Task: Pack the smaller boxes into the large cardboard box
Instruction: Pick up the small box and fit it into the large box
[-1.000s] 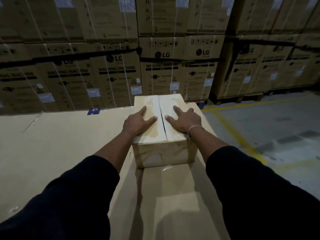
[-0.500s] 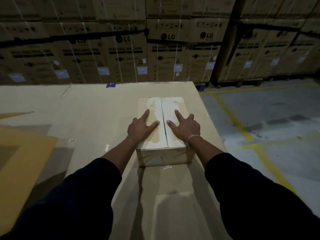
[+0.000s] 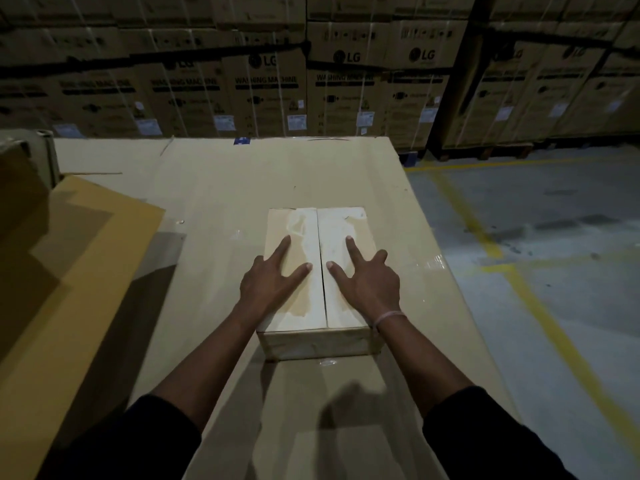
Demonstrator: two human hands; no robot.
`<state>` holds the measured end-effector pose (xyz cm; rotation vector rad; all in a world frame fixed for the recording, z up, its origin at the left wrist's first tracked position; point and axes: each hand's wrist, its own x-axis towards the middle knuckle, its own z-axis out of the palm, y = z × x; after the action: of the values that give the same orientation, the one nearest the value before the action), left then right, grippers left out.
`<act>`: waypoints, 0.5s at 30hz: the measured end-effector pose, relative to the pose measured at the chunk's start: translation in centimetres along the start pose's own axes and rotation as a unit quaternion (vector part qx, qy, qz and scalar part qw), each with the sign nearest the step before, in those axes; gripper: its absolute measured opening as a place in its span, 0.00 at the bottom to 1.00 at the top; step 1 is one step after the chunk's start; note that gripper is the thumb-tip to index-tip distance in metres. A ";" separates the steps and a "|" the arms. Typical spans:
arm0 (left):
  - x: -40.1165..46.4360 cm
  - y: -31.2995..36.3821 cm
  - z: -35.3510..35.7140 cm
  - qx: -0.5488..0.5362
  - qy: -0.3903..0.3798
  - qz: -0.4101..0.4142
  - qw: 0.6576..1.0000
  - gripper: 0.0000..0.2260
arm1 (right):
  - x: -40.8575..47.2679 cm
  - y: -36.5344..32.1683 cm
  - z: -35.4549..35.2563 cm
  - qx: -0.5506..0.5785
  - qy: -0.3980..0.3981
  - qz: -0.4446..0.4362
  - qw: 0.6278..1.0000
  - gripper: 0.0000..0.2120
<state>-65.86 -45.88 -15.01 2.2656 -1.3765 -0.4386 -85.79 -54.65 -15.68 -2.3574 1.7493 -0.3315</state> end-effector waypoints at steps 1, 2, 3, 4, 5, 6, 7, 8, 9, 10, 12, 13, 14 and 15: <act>-1.2 -0.2 0.1 0.000 0.004 0.000 1.000 0.39 | -1.2 0.1 -0.1 -0.001 0.002 -0.002 1.000 0.39; -2.3 -0.5 0.1 0.001 0.008 0.000 1.000 0.39 | -2.3 0.1 -0.2 -0.002 0.002 -0.005 1.000 0.38; -3.4 -0.6 0.1 0.000 0.011 0.000 1.000 0.39 | -3.5 0.0 -0.3 -0.002 0.002 -0.005 1.000 0.38; -4.5 -0.7 0.0 0.000 0.012 0.000 1.000 0.39 | -4.5 0.0 -0.5 0.000 0.001 -0.005 1.000 0.38; -5.5 -0.8 -0.2 0.000 0.012 0.001 1.000 0.39 | -5.5 -0.1 -0.7 0.004 0.001 -0.003 1.000 0.38; -6.3 -0.9 -0.4 0.001 0.010 0.003 1.000 0.39 | -6.5 -0.2 -0.9 0.007 0.000 0.000 1.000 0.38; -7.1 -0.9 -0.6 0.002 0.006 0.005 1.000 0.39 | -7.4 -0.3 -1.1 0.007 -0.003 0.003 1.000 0.38; -7.8 -1.1 -0.8 0.001 0.003 0.006 1.000 0.39 | -8.2 -0.4 -1.3 0.007 -0.006 0.003 1.000 0.39; -8.6 -1.2 -1.0 -0.001 0.001 0.007 1.000 0.40 | -9.1 -0.5 -1.5 0.008 -0.011 0.004 1.000 0.39; -9.3 -1.4 -1.2 -0.003 -0.002 0.007 1.000 0.40 | -9.9 -0.7 -1.7 0.010 -0.016 0.005 1.000 0.39; -11.1 -2.0 -1.5 -0.009 -0.007 0.005 1.000 0.41 | -11.6 -1.0 -2.1 0.012 -0.028 0.006 1.000 0.40; -12.1 -2.3 -1.8 -0.012 -0.009 0.004 1.000 0.42 | -12.6 -1.2 -2.3 0.014 -0.035 0.008 0.999 0.41; -13.3 -2.7 -2.1 -0.015 -0.012 0.005 1.000 0.43 | -13.7 -1.4 -2.5 0.018 -0.043 0.010 0.999 0.41; -14.4 -3.1 -2.4 -0.018 -0.012 0.006 1.000 0.44 | -15.0 -1.8 -2.7 0.026 -0.051 0.012 0.998 0.41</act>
<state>-68.90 -31.27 -14.08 2.2278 -1.3827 -0.4855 -89.11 -39.86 -13.58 -2.2737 1.6998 -0.2459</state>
